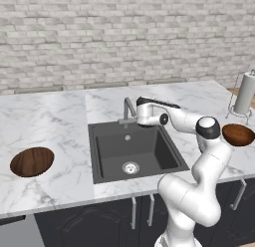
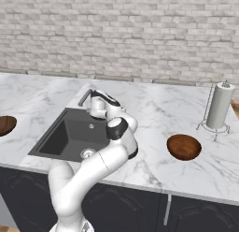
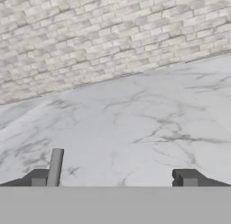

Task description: Rinse each bowl for a few seconds and place them down in the sink or on the counter.

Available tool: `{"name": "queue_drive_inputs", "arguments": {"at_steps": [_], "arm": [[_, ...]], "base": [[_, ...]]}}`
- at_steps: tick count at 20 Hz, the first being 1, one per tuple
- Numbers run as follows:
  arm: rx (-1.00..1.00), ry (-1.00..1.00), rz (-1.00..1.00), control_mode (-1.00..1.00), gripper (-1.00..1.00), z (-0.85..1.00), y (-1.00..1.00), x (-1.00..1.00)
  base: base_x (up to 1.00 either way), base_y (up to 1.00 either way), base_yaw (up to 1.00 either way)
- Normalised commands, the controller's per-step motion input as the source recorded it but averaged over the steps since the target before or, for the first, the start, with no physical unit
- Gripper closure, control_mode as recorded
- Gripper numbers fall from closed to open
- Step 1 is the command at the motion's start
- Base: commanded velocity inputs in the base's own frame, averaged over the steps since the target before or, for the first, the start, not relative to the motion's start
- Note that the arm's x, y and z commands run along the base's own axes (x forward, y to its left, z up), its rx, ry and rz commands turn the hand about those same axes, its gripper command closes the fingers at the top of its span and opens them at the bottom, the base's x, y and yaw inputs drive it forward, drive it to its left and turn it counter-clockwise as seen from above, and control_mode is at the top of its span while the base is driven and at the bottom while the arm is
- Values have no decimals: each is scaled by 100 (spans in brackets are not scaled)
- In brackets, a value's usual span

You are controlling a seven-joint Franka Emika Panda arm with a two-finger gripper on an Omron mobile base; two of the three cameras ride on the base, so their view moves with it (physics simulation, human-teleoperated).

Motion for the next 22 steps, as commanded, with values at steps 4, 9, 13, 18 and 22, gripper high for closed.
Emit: {"name": "queue_drive_inputs", "arguments": {"at_steps": [4, 9, 13, 18, 22], "arm": [[7, 0, -10, -100, -100, -22, -89, -3], [7, 2, -8, -100, -100, -29, -82, -6], [6, 6, -6, -100, -100, -39, -69, -9], [3, 5, -1, -100, -100, -25, -54, -11], [0, -3, -1, -100, -100, 67, -23, 0]], "base": [[0, 0, 0], [0, 0, 0], [0, 0, 0], [0, 0, 0], [0, 0, 0]]}}
